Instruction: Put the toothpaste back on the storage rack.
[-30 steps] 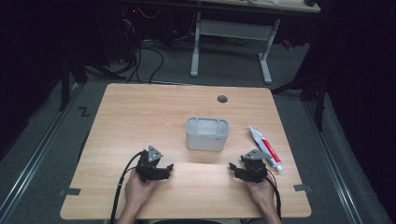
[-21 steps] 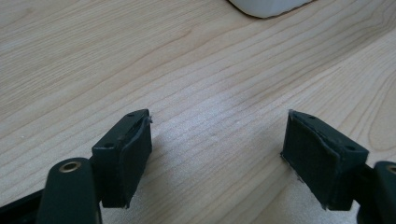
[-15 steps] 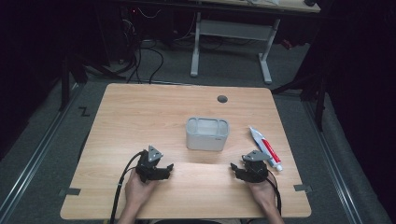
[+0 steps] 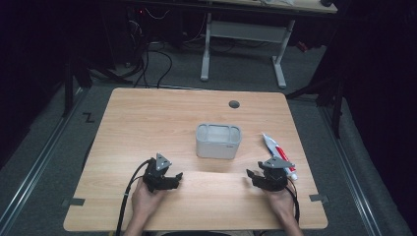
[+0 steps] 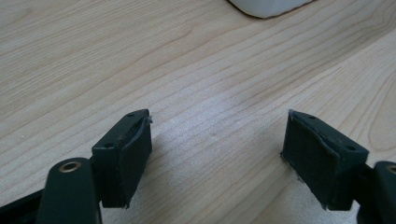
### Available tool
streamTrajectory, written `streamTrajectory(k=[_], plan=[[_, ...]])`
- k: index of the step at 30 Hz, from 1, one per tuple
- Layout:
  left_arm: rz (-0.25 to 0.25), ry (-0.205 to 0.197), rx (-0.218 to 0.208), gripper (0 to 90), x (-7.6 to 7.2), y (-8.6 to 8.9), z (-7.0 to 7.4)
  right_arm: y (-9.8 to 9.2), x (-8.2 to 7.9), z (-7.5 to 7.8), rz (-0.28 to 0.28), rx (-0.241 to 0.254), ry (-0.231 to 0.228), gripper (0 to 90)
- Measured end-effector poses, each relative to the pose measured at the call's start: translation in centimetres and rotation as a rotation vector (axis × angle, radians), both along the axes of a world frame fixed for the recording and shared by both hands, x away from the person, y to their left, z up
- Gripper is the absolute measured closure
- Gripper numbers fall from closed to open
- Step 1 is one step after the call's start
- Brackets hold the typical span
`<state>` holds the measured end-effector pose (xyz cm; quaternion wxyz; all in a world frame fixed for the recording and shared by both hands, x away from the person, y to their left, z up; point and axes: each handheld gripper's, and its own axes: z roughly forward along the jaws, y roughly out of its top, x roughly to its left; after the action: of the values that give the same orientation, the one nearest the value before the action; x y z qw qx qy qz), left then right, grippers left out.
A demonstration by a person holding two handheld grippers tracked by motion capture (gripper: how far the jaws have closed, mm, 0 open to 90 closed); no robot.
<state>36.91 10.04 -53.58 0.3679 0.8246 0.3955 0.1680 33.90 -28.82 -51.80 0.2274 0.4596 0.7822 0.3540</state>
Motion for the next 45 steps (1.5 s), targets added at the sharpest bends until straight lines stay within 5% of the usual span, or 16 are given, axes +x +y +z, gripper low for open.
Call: streamTrajectory(k=[12,29,45], plan=[[0.006,-0.003,0.001,24.3,0.0,0.0,0.0,-1.7,-0.6,0.8,-0.037,0.069,-0.046,42.6],[0.011,-0.002,-0.002,24.5,0.1,0.0,0.0,-3.6,-1.0,1.4,-0.071,0.075,-0.060,47.1],[0.012,-0.001,-0.003,24.6,0.1,0.0,0.0,-5.3,-1.2,2.2,-0.047,0.137,-0.060,44.6]])
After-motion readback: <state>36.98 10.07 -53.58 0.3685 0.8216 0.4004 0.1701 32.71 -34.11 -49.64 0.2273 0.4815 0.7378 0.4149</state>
